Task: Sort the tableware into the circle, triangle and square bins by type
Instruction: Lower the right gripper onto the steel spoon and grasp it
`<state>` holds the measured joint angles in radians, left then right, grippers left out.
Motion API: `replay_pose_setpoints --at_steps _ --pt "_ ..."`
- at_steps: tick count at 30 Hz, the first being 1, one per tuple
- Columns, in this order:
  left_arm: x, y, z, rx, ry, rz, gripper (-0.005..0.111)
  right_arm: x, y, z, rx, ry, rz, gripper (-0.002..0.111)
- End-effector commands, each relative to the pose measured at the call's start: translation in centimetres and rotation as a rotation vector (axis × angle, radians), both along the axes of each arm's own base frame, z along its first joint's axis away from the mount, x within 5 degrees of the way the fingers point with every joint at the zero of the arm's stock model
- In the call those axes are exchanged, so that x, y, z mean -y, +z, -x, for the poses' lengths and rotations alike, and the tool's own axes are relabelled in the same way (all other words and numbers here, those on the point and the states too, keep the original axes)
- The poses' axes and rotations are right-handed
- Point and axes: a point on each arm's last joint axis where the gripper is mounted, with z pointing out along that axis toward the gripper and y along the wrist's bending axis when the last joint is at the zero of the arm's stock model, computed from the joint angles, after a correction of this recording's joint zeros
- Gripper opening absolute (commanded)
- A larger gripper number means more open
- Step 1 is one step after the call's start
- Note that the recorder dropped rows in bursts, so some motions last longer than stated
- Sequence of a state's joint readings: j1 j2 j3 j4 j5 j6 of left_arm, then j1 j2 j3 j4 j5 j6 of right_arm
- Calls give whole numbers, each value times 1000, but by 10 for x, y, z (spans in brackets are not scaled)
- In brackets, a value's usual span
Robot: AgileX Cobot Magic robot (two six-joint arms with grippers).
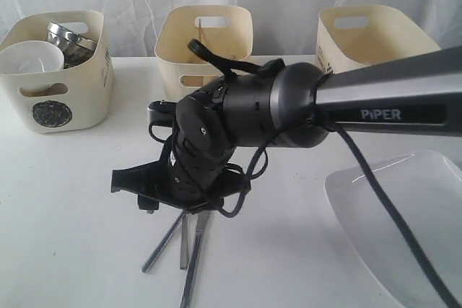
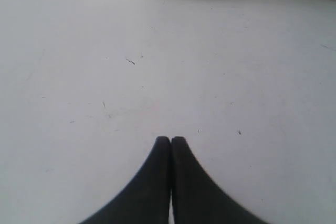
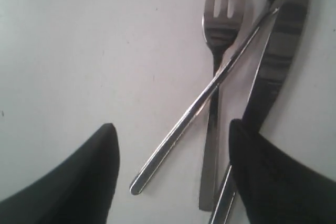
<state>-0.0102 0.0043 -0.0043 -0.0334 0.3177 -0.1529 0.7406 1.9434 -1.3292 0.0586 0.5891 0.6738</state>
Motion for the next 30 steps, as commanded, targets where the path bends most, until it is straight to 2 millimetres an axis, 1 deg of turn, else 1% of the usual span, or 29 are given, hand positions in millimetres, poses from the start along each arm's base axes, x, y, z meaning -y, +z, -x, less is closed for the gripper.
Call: replay_pose_setpoints --at_steps 1,3,6,11,16,18,21,25,30 --pt "1 -4 1 -32 -7 8 0 -2 -7 -10 7 -4 38 58" --pt "1 -4 1 -32 -7 8 0 0 -14 -13 -27 -1 90 58" --pt "1 -4 1 -32 -7 8 0 0 -22 -16 -39 3 116 58" --pt "1 -4 1 -32 -7 8 0 -4 -30 -24 -7 -13 95 58" --pt "1 -4 1 -32 -7 8 0 -6 -46 -33 -16 -24 101 58" --pt "1 -4 1 -32 -7 8 0 -6 -50 -34 -24 -26 108 55" --pt "1 -4 1 -32 -7 8 0 -3 -54 -36 -26 -7 157 48" --pt "1 -4 1 -32 -7 8 0 2 -58 -36 -25 22 226 31" --pt "1 -4 1 -32 -7 8 0 3 -58 -38 3 39 240 12"
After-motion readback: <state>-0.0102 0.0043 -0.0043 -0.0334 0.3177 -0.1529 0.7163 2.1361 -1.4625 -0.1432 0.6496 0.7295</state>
